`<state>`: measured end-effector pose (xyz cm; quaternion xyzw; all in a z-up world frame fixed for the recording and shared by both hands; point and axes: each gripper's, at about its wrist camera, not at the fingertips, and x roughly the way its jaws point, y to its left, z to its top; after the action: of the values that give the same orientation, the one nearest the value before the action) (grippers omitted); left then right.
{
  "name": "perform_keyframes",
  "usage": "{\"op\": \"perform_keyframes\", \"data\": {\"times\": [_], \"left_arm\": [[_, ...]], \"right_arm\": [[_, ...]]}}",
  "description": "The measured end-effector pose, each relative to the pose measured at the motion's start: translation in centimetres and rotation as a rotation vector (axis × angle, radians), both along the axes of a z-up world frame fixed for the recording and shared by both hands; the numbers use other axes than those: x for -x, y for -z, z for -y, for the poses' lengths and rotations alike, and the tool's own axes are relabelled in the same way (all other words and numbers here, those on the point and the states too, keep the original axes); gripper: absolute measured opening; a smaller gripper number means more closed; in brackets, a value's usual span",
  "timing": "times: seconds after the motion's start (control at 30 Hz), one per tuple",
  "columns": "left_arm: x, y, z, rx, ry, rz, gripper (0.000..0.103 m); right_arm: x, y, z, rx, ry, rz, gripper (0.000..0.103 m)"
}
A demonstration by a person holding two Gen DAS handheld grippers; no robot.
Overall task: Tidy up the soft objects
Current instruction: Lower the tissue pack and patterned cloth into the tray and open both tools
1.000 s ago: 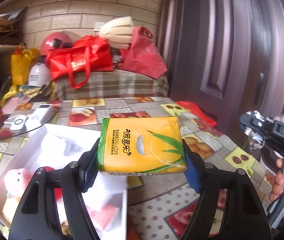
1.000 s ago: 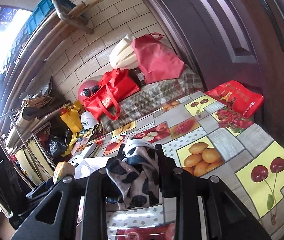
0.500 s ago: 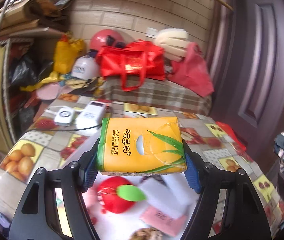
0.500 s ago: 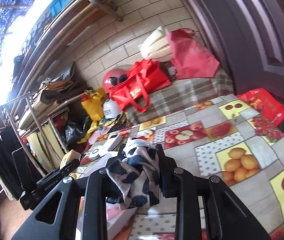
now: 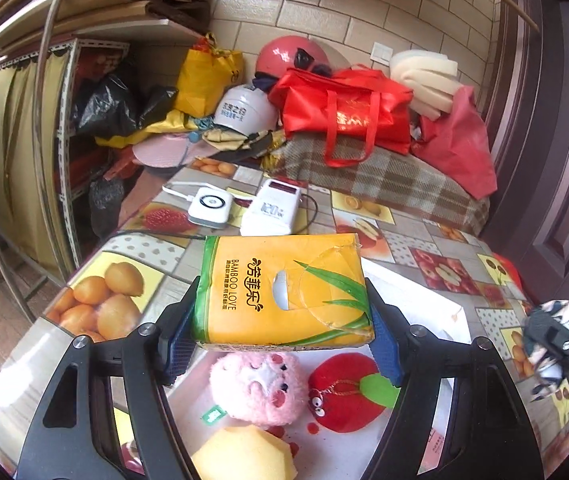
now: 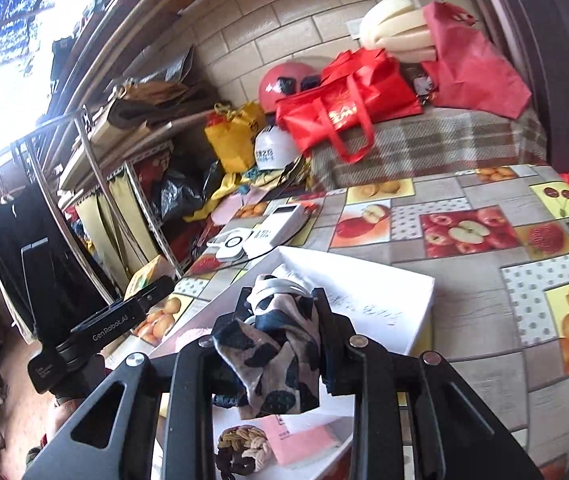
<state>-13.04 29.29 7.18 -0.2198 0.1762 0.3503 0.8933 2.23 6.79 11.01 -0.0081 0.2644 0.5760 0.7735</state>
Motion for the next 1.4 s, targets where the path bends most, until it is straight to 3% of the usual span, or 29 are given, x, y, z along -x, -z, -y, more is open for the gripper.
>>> {"op": "perform_keyframes", "data": {"times": [0.17,0.6,0.67,0.7,0.73,0.8,0.97,1.4], "left_arm": [[-1.9,0.7,0.7,0.014,0.046,-0.038,0.073],[-1.7,1.7,-0.5,0.066,0.01,-0.036,0.075],[-1.9,1.6,-0.5,0.067,0.003,-0.051,0.081],[-1.9,1.6,-0.4,0.055,-0.009,-0.058,0.084],[-1.9,1.6,-0.3,0.043,-0.02,-0.06,0.089],[-1.8,1.5,-0.2,0.024,-0.049,-0.08,0.103],[-1.5,1.5,-0.1,0.0,-0.087,-0.094,0.103],[-1.5,1.0,0.3,-0.016,-0.086,-0.085,0.103]], "right_arm": [[0.9,1.6,-2.6,0.048,-0.038,-0.02,0.029],[3.5,5.4,-3.8,0.097,-0.105,-0.079,0.03],[3.9,5.1,-3.6,0.087,-0.098,-0.052,0.037],[4.1,5.0,-3.4,0.079,-0.097,-0.036,0.053],[4.3,4.9,-3.3,0.069,-0.098,-0.027,0.082],[4.7,4.5,-2.8,0.035,-0.087,-0.001,0.103],[5.1,4.2,-1.8,-0.002,-0.048,0.074,0.103],[4.2,4.9,-0.7,-0.009,-0.006,0.031,0.103]]}}
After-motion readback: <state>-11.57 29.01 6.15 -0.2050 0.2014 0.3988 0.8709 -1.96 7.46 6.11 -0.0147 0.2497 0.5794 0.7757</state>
